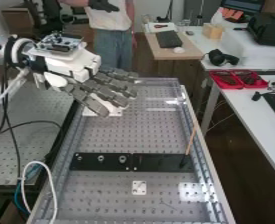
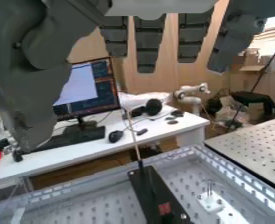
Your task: Grab the larger nut and place it in the white container
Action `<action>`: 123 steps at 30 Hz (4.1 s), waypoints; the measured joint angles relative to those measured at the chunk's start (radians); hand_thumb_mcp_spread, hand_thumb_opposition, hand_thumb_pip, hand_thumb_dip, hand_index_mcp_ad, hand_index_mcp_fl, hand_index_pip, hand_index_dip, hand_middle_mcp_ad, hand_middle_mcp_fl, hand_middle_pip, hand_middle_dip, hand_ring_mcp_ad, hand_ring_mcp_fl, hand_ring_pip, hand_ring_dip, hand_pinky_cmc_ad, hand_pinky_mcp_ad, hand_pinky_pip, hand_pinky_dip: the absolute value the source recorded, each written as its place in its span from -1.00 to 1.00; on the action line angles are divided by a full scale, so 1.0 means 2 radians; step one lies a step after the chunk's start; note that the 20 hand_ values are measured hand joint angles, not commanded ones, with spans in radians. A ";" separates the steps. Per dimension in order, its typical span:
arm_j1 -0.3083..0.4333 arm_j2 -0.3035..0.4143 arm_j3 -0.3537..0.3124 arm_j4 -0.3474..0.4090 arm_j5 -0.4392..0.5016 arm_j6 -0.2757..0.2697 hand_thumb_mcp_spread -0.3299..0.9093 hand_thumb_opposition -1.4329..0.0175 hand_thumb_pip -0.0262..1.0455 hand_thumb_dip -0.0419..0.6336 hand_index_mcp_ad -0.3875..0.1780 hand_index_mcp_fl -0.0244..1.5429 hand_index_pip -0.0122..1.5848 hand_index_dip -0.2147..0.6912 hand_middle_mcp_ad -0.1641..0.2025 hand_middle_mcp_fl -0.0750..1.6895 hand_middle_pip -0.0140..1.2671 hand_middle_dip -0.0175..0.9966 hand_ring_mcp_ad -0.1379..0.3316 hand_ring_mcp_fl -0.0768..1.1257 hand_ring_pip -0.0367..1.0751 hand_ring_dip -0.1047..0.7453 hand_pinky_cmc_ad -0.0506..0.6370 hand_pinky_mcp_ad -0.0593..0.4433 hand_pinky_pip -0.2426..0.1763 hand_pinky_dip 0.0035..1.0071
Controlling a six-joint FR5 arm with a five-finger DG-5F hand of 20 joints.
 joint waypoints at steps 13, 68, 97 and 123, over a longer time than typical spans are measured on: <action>-0.037 -0.035 -0.042 0.055 -0.001 0.011 0.01 -0.09 0.21 -0.37 0.00 -0.90 -0.36 -0.80 0.10 -0.82 -0.76 -0.72 0.37 -0.85 -0.75 -0.71 0.06 0.31 -0.13 -0.51; -0.093 -0.159 -0.067 0.174 -0.064 -0.029 0.13 -0.22 0.32 -0.09 -0.08 -0.97 0.86 0.21 0.10 -0.91 -0.76 -0.66 0.27 -0.87 -0.77 -0.66 0.10 0.31 -0.13 -0.59; -0.092 -0.172 -0.092 0.246 -0.068 -0.047 0.16 -0.22 0.29 -0.08 -0.08 -0.96 0.93 0.24 0.10 -0.91 -0.76 -0.62 0.29 -0.87 -0.76 -0.64 0.10 0.32 -0.05 -0.62; -0.099 -0.182 -0.094 0.266 -0.092 -0.063 0.16 -0.22 0.29 -0.08 -0.08 -0.96 0.97 0.19 0.10 -0.91 -0.76 -0.62 0.20 -0.87 -0.76 -0.64 0.10 0.31 -0.05 -0.59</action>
